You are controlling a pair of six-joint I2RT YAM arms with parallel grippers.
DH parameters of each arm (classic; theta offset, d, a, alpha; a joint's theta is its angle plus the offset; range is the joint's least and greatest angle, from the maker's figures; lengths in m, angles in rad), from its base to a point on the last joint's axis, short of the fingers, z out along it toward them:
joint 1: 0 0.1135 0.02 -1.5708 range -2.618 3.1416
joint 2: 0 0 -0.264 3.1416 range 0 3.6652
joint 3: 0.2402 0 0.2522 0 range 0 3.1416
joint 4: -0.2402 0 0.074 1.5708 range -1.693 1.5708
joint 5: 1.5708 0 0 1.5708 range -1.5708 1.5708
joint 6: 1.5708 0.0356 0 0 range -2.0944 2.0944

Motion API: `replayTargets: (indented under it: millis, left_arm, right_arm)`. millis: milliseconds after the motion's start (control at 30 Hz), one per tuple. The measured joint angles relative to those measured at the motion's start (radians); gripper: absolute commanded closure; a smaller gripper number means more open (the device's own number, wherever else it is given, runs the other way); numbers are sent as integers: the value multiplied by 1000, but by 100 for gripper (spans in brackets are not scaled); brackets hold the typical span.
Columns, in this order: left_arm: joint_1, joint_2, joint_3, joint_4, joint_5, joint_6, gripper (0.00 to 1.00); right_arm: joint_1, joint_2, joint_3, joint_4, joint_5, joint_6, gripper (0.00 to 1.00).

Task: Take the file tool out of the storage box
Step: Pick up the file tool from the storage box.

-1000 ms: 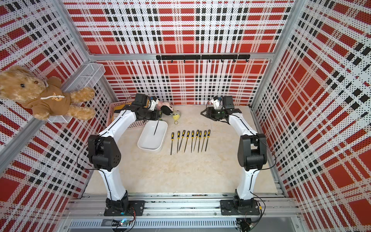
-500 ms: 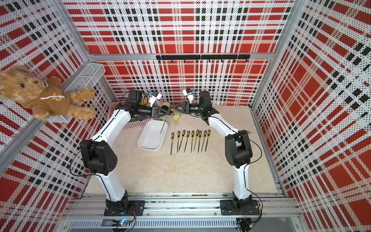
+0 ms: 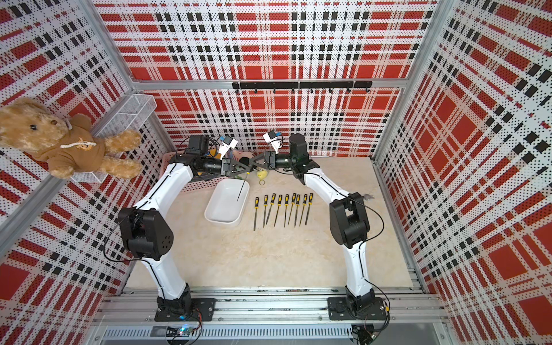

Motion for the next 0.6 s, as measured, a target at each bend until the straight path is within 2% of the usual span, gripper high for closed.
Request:
replayTargets:
  millis: [67, 233, 300, 400, 467, 500, 600]
  left_arm:
    - [-1, 0, -2, -1, -4, 0, 100]
    - [-1, 0, -15, 0, -1, 4, 100]
    - [-1, 1, -16, 3, -6, 4, 68]
    - [-2, 1, -17, 2, -51, -1, 39]
    - [-2, 1, -17, 7, -119, -19, 10]
    - [-2, 1, -17, 11, -171, -29, 1]
    - [3, 0, -19, 31, -348, -65, 1]
  right_arm:
    - [3, 3, 0, 0, -8, -3, 70]
    - [8, 3, 5, -5, -23, 0, 93]
    - [8, 3, 5, -9, -21, -3, 100]
    - [6, 3, 14, -53, -5, -25, 100]
    - [-2, 5, 40, -148, 23, -65, 100]
    - [-10, 7, 63, -213, 44, -92, 100]
    - [-57, 9, 122, -407, 105, -156, 100]
